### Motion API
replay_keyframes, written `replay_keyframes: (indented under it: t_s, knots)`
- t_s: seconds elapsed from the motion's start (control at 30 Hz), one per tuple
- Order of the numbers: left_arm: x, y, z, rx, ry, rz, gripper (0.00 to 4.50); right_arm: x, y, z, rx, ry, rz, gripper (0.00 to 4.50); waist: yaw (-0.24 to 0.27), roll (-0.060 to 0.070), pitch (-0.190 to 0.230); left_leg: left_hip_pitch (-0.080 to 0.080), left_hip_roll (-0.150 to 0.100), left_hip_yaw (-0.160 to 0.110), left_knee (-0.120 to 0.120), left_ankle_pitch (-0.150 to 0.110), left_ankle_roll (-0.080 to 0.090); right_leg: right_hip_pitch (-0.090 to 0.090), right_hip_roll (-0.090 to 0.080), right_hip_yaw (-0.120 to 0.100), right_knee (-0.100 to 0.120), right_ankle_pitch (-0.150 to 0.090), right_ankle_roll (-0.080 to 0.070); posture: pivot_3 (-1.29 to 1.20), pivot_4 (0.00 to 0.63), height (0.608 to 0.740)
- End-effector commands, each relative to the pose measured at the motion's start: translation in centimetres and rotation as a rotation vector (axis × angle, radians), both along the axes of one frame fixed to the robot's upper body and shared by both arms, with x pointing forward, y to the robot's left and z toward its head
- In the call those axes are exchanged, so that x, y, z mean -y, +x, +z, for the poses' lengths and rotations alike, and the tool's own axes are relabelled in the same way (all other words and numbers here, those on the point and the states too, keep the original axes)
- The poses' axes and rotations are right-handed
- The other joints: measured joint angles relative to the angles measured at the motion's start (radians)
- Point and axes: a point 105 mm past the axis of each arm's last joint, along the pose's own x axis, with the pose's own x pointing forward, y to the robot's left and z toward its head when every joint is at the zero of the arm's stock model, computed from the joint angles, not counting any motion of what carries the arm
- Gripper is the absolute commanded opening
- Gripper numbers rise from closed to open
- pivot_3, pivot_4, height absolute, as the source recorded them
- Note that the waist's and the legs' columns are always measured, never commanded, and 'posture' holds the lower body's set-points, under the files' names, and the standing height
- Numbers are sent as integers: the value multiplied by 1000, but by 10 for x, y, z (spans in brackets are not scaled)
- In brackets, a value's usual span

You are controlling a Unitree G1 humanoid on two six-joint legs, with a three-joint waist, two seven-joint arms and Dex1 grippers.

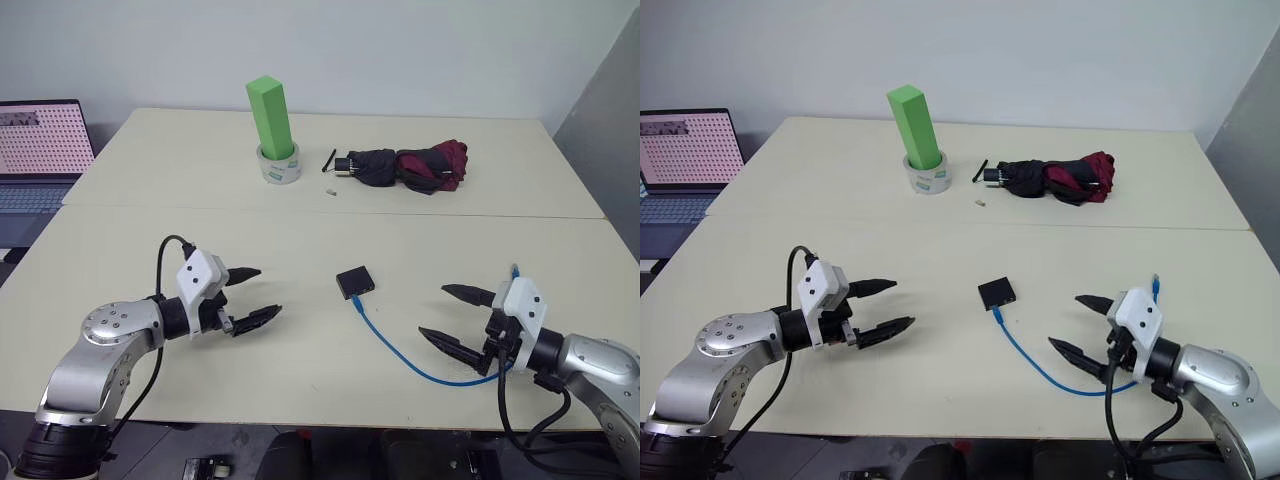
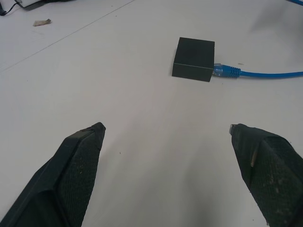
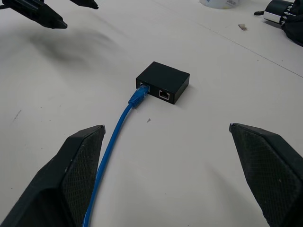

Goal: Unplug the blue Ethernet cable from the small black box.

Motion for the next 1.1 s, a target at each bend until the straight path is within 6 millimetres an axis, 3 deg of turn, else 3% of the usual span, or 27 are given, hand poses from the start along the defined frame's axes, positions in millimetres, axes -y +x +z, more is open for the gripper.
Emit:
replay_keyframes:
  t_s: [0.03, 0.63, 0.9, 1.1]
  knots:
    - [5, -5, 9, 26, 4, -39, 4500, 3, -2, 6, 42, -17, 7, 4462, 0, 0, 0, 0, 0, 0, 0, 0, 0, 0, 0, 0, 0, 0, 0, 0, 150, 740]
    - [17, -9, 2, 5, 37, -98, 4500, -15, -4, 1, 21, -16, 42, 4462, 0, 0, 0, 0, 0, 0, 0, 0, 0, 0, 0, 0, 0, 0, 0, 0, 150, 740]
    - [30, -11, 2, 10, 53, -165, 4500, -45, 5, -17, -21, 6, 52, 4462, 0, 0, 0, 0, 0, 0, 0, 0, 0, 0, 0, 0, 0, 0, 0, 0, 150, 740]
    - [35, -5, 3, 3, 57, -195, 4500, -80, 23, -52, -78, -1, 17, 4462, 0, 0, 0, 0, 0, 0, 0, 1, -2, -1, 1, 0, 0, 0, 0, 0, 150, 740]
